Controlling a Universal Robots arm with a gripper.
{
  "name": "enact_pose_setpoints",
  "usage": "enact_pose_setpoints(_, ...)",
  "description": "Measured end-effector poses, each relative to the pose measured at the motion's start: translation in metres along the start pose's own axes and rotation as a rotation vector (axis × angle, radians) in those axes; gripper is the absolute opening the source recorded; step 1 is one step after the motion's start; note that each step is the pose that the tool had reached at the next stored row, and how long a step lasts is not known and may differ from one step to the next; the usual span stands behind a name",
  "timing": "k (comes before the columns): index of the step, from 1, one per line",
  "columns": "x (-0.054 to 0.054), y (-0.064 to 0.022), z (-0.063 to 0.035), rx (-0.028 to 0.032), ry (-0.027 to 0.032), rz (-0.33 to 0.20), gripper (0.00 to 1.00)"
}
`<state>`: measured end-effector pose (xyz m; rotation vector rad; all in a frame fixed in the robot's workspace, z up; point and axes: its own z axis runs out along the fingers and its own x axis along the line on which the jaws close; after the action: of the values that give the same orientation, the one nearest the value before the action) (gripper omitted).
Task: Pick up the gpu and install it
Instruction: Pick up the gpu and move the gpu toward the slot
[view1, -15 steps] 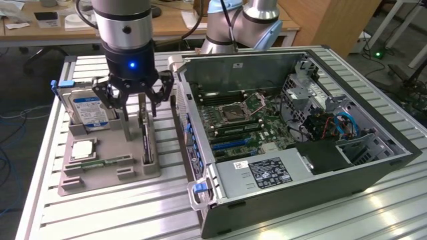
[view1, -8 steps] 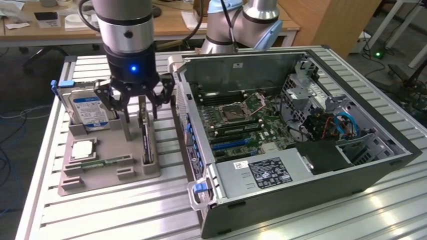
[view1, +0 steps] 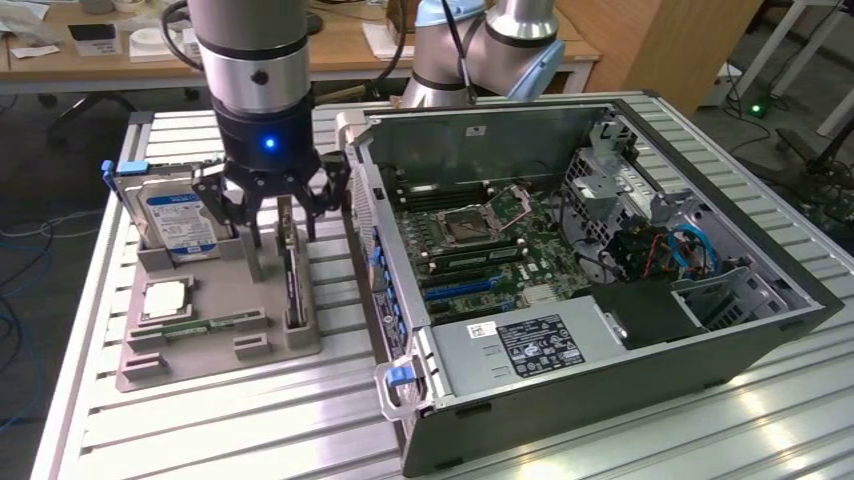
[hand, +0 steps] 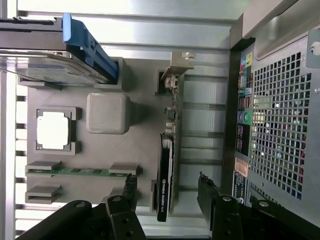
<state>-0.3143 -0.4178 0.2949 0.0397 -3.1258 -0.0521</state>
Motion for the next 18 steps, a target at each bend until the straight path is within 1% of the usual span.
enact_pose_setpoints(14, -0.001, 0.0, 0.0189, 0.0, 0.0001, 0.001, 0.61)
enact_pose_setpoints(18, -0.002, 0.0039, 0.0226, 0.0031, 0.0002, 0.002, 0.61)
